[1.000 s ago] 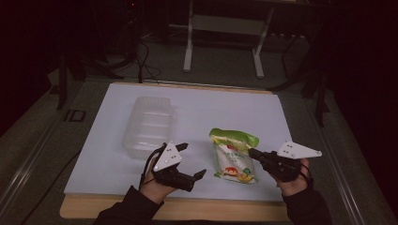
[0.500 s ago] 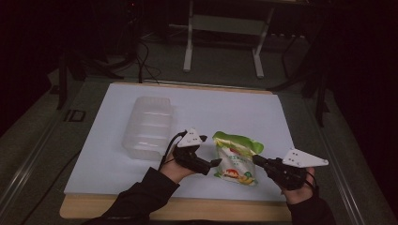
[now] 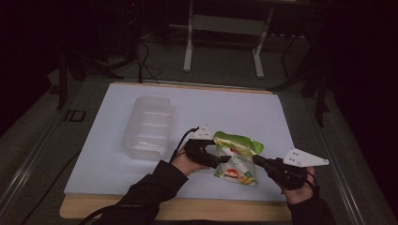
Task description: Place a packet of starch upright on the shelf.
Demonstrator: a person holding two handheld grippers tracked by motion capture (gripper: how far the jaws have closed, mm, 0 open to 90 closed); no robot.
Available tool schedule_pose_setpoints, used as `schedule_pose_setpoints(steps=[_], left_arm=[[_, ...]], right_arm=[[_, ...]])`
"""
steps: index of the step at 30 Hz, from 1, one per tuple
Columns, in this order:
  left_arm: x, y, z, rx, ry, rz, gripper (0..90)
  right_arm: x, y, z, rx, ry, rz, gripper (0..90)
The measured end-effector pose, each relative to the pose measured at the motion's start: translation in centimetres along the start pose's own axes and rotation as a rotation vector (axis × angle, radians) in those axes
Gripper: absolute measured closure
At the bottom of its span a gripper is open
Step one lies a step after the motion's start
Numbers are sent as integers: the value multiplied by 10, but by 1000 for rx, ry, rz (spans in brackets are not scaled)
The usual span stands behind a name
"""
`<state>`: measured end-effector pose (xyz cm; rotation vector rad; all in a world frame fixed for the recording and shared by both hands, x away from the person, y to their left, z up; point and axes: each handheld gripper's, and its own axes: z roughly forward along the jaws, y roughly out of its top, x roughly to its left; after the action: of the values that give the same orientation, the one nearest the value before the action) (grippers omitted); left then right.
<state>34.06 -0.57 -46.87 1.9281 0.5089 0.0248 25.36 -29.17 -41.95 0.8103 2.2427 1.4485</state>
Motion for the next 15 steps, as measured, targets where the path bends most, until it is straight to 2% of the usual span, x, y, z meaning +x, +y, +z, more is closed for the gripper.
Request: schedule_pose_setpoints(steps=[3, 4, 7, 9, 12, 15], left_arm=[[-2, 2, 4, -3, -11, 6, 354], [-2, 2, 5, -5, -9, 8, 356], [-2, 2, 5, -3, -1, 22, 486], [0, 2, 6, 3, -2, 25, 494], [1, 2, 10, -4, -4, 3, 500], [-1, 4, 12, 10, -4, 19, 639]], right_arm=[[-1, 0, 0, 1, 0, 1, 900], [-1, 0, 0, 2, 1, 3, 900], [-2, -2, 1, 1, 2, 10, 900], [-3, -3, 1, 0, 11, 21, 900], [-5, -4, 2, -2, 21, 35, 900], [-5, -5, 3, 6, 17, 29, 900]])
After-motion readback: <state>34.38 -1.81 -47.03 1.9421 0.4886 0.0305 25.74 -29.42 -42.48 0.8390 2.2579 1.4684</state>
